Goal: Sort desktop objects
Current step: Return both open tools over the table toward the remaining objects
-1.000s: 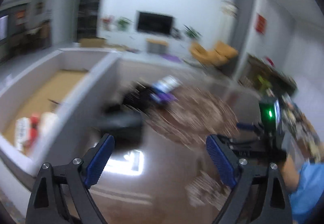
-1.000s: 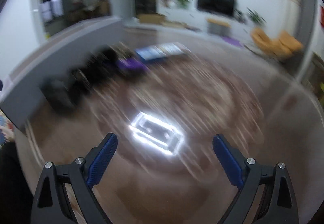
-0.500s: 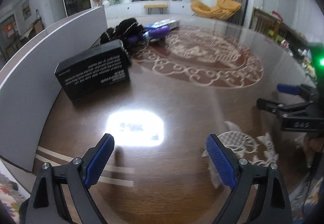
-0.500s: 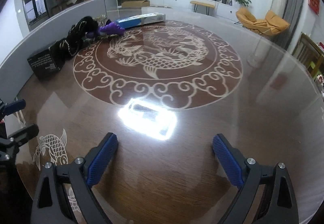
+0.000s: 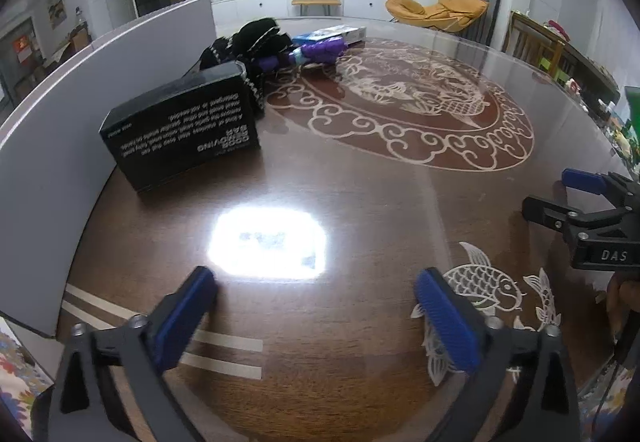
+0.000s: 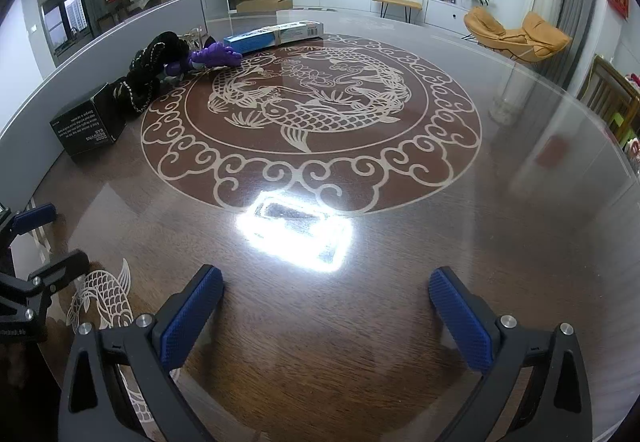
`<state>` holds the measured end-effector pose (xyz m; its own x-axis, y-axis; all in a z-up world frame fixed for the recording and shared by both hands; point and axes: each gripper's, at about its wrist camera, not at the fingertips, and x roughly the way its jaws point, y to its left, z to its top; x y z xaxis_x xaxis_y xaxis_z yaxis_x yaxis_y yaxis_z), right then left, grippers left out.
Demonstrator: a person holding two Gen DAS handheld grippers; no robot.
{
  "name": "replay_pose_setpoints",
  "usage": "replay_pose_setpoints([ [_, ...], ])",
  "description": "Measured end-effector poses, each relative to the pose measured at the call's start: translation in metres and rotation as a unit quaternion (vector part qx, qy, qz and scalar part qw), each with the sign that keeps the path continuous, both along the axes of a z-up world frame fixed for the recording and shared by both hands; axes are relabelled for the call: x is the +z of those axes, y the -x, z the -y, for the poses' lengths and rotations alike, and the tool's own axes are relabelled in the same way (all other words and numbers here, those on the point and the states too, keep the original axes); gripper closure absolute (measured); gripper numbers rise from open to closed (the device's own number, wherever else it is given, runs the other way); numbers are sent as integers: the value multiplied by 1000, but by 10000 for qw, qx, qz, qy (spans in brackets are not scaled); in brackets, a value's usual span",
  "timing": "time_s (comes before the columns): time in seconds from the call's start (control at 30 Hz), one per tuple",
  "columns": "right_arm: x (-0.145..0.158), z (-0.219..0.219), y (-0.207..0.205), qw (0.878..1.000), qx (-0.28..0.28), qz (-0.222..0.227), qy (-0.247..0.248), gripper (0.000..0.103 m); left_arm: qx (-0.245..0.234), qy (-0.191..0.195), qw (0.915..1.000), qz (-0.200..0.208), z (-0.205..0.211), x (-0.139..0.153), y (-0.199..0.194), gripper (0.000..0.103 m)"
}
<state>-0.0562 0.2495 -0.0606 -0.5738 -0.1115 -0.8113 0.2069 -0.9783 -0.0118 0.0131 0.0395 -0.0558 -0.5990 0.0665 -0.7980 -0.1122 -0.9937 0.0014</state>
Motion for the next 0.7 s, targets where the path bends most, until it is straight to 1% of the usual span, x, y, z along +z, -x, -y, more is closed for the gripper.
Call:
replay_pose_setpoints([
  [0.7, 0, 0, 1, 10000, -1, 0, 0, 0, -9, 14, 10000, -41, 0, 0, 1, 0],
])
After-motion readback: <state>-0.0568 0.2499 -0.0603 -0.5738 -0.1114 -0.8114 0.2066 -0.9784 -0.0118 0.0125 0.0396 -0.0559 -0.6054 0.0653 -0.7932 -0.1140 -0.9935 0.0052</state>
